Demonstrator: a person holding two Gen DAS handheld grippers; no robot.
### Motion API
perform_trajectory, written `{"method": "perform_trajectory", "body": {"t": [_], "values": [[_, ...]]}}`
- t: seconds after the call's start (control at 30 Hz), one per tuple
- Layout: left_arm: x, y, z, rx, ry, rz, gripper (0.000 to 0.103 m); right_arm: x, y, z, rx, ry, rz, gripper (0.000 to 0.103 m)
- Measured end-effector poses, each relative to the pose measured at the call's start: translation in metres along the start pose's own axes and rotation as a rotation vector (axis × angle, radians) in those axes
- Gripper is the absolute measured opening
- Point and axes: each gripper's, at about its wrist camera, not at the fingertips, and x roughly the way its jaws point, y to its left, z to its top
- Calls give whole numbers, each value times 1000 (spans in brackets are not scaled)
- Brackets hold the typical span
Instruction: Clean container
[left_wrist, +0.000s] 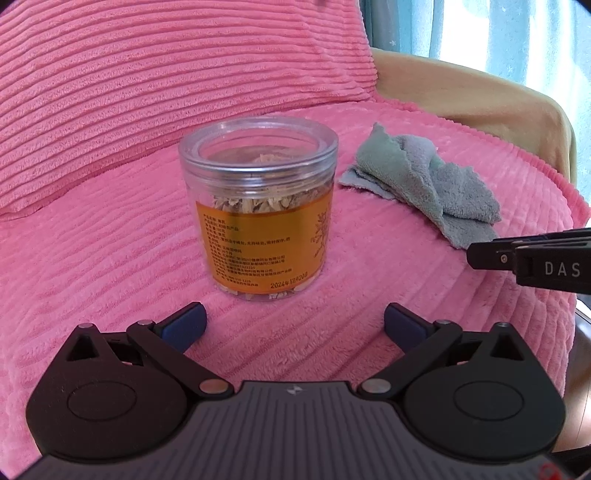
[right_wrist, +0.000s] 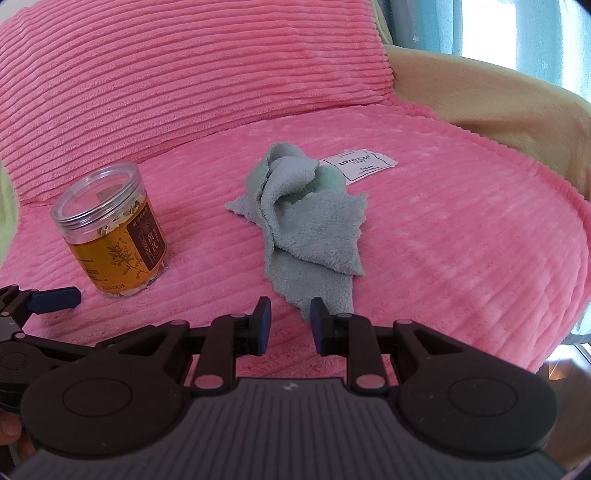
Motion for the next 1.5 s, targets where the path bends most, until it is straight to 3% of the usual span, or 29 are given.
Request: {"method": "perform_trajectory", "body": {"t": [0.67,0.87,1.5], "values": [[-8,12,2,-60,-83,14,103,1,-3,1,-1,1,4,21],[-5,9,3,-32,-38,7,103,2,-4,2,-2,3,5,21],[-6,8,4,-1,-45,18,103,-9,-1,-4,-2,4,5,21]]}}
